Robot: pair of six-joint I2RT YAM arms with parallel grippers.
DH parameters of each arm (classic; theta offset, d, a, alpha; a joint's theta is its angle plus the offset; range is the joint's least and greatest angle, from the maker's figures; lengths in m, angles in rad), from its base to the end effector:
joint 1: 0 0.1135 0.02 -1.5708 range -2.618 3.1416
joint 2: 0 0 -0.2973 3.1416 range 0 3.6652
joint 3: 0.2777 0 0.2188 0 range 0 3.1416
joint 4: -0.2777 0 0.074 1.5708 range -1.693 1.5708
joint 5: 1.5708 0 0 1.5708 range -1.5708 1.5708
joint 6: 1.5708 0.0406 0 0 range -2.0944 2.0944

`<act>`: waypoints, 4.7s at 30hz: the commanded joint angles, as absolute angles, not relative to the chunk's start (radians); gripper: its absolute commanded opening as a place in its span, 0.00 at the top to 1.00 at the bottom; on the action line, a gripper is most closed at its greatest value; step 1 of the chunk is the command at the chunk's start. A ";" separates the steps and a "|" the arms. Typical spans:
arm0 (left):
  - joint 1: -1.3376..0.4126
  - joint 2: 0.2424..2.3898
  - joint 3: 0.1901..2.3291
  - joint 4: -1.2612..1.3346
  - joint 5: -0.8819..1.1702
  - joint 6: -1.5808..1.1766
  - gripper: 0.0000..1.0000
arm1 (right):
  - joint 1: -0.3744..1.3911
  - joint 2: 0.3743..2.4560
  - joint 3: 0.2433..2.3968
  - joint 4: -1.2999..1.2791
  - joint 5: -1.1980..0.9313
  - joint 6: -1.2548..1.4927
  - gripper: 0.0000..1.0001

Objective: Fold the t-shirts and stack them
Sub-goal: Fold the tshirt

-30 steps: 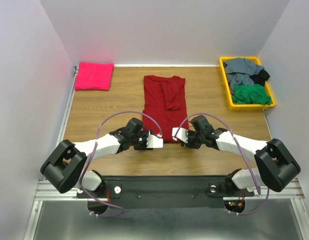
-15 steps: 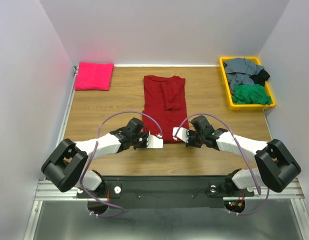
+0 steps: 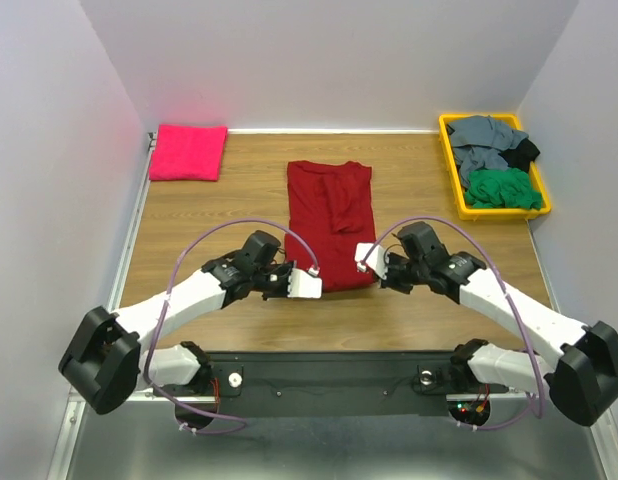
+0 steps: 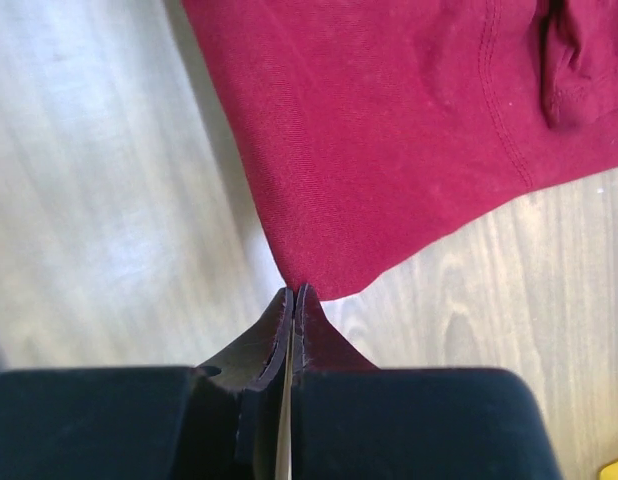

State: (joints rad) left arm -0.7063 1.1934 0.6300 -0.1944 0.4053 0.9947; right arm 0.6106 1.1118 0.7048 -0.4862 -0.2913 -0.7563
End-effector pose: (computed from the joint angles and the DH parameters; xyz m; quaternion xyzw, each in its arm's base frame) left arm 0.1427 -0.1428 0.2517 0.7287 0.5336 -0.1273 0.4099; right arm 0.1375 0.1105 0.2639 -0.6267 0.6931 0.1126 0.3379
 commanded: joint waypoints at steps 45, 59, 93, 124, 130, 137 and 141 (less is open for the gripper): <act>-0.394 1.752 1.129 -0.486 0.762 0.844 0.99 | 0.353 1.697 1.123 -0.620 -0.600 -0.667 0.99; -0.406 1.450 1.081 -0.525 0.802 0.872 0.44 | 0.342 1.646 1.368 -0.808 -0.577 -0.531 0.42; -0.790 1.614 0.993 -0.215 0.744 0.657 0.54 | 0.391 1.939 1.299 -0.650 -0.798 -0.367 0.52; -0.787 1.675 1.120 -0.371 0.692 0.851 0.95 | 0.456 2.135 1.420 -0.545 -0.713 -0.229 0.64; -0.787 1.571 1.158 -0.350 0.657 0.804 1.00 | 0.456 2.145 1.402 -0.543 -0.764 -0.232 0.75; -0.767 1.543 1.161 -0.232 0.513 0.804 1.00 | 0.456 2.143 1.396 -0.545 -0.778 -0.239 0.77; -0.746 1.611 1.170 -0.160 0.466 0.821 1.00 | 0.456 2.141 1.396 -0.543 -0.785 -0.242 0.78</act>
